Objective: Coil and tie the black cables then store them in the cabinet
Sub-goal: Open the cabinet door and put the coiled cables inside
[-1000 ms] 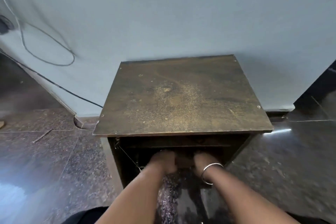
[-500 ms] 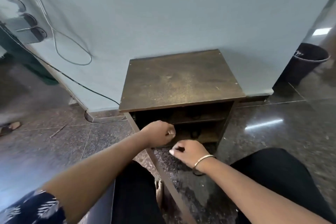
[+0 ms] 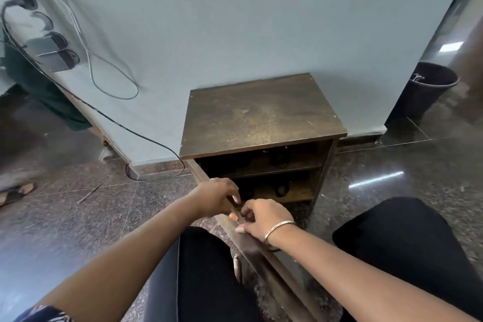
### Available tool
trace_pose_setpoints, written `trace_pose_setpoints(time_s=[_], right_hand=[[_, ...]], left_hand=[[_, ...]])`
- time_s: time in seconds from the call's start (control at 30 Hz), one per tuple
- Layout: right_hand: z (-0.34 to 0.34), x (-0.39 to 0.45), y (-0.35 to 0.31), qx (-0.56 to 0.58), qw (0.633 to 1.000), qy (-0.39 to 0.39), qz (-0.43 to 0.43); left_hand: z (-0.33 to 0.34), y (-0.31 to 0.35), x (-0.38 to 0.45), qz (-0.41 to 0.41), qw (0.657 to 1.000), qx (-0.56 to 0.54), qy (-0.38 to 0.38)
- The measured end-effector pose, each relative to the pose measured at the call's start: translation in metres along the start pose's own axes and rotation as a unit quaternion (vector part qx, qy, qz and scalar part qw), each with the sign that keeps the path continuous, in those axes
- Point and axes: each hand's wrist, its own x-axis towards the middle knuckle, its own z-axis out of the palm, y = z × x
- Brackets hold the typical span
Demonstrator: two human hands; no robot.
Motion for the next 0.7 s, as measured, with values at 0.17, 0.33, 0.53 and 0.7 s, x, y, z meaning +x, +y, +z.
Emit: trace_pose_setpoints(time_s=[0.17, 0.33, 0.53, 0.7], right_hand=[[-0.026, 0.011, 0.023, -0.069, 0.994, 0.068, 0.045], [-0.056, 0.042, 0.046, -0.173, 0.973, 0.145, 0.054], [-0.078, 0.086, 0.065, -0.273, 0.954, 0.122, 0.000], [-0.076, 0.098, 0.079, -0.281, 0.934, 0.213, -0.061]], left_hand=[[0.005, 0.006, 0.036, -0.101, 0.994, -0.010, 0.042], [-0.002, 0.016, 0.077, -0.177, 0.981, -0.056, 0.064], [-0.018, 0.017, 0.114, -0.203, 0.975, -0.059, 0.065], [-0.009, 0.013, 0.126, -0.193, 0.975, -0.019, 0.106]])
